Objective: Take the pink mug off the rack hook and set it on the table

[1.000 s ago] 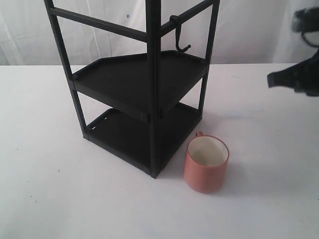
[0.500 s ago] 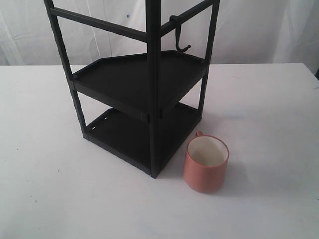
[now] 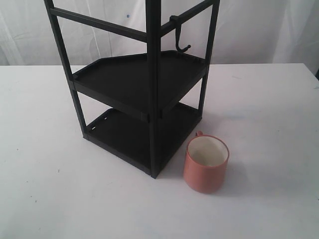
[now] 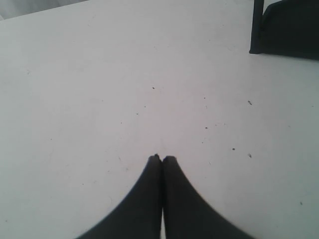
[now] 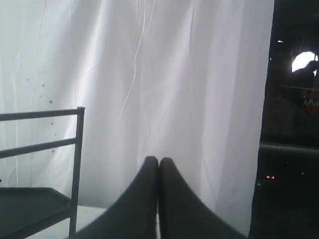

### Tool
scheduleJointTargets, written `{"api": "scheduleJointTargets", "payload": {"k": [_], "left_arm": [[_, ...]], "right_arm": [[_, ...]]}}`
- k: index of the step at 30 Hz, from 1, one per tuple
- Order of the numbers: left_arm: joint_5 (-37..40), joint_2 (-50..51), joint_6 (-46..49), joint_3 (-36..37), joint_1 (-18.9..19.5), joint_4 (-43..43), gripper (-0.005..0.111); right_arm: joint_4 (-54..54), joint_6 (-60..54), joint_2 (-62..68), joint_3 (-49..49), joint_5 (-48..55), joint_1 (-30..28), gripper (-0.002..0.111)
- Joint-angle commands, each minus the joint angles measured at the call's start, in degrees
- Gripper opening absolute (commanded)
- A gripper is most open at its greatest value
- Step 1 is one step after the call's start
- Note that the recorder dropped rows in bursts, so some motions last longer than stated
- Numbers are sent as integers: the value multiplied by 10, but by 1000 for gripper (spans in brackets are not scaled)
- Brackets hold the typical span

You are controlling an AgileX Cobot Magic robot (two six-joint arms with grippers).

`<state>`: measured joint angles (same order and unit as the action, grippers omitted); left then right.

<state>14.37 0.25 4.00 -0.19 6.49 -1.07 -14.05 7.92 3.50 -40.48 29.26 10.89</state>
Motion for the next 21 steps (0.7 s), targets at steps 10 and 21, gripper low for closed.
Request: {"api": "scheduleJointTargets", "payload": {"k": [10,21], "left_arm": [[3,-2,-1,2,1,0,0],[3,-2,-1,2,1,0,0]], "right_arm": [[1,8,-23,326,-285,0,0],[-24,9,-35,405,-88,0,0]]}}
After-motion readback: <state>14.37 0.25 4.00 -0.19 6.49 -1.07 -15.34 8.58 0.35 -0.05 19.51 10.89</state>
